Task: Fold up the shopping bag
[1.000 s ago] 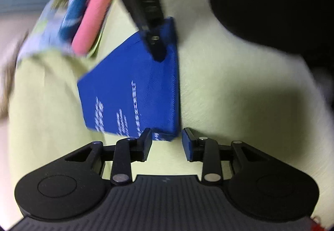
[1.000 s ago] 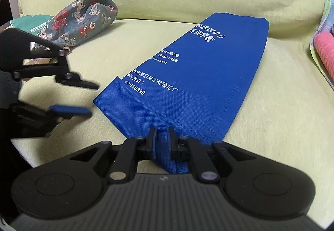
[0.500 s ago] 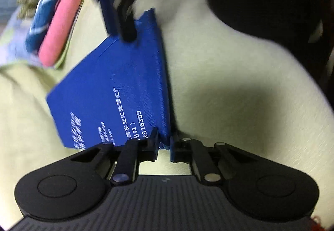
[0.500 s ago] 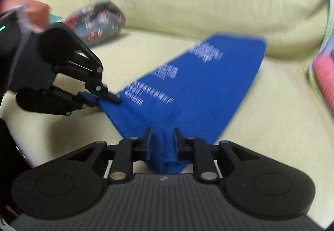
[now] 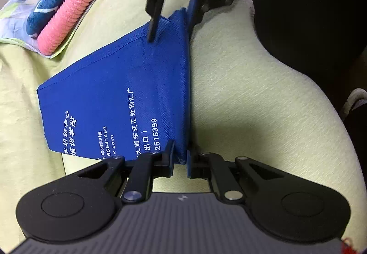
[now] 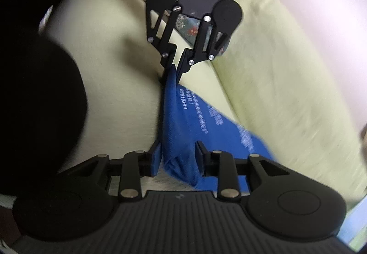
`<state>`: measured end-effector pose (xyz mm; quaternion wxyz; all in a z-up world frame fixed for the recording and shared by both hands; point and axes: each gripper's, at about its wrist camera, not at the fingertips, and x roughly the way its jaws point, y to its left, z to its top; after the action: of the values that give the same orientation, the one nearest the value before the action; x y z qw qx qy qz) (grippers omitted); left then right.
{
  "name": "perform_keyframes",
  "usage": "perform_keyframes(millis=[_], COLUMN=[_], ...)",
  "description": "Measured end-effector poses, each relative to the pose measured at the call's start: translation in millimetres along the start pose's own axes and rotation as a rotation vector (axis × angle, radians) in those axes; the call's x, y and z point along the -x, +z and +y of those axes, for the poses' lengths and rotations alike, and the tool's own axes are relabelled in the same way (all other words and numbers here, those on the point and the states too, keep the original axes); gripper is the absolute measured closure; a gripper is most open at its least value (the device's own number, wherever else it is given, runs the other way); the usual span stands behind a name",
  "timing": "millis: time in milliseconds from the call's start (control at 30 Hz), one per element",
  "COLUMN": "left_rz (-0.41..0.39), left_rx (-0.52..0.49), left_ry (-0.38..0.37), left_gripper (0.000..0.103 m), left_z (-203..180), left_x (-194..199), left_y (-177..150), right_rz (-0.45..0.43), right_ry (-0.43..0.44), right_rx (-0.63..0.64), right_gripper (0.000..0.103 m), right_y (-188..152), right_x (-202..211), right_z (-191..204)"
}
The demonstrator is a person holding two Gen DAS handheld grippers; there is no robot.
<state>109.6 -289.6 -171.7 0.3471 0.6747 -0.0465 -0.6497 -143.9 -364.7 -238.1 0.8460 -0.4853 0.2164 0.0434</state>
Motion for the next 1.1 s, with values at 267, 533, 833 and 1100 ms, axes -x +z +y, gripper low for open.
perform_keyframes(millis=[267, 533, 833, 1100], left_rz=[-0.024, -0.083, -0.114, -0.126], left_rx=[0.066, 0.194, 0.308, 0.407], left_ry=[-0.036, -0.234, -0.315, -0.23], left_gripper=[0.097, 0.094, 0.094, 0.087], left_z=[2, 5, 24, 29], left_x=[9, 33, 32, 43], left_y=[-6, 2, 0, -8], right_rz=[-0.099, 0.009, 0.096, 0.164], right_ry=[-0.042, 0.325, 0.658, 0.765], right_rx=[0.109, -0.507, -1.24, -1.557], right_gripper=[0.095, 0.094, 0.094, 0.096], right_y=[-10, -6, -70, -107], right_x=[-12, 3, -8, -30], right_z=[6, -62, -106, -110])
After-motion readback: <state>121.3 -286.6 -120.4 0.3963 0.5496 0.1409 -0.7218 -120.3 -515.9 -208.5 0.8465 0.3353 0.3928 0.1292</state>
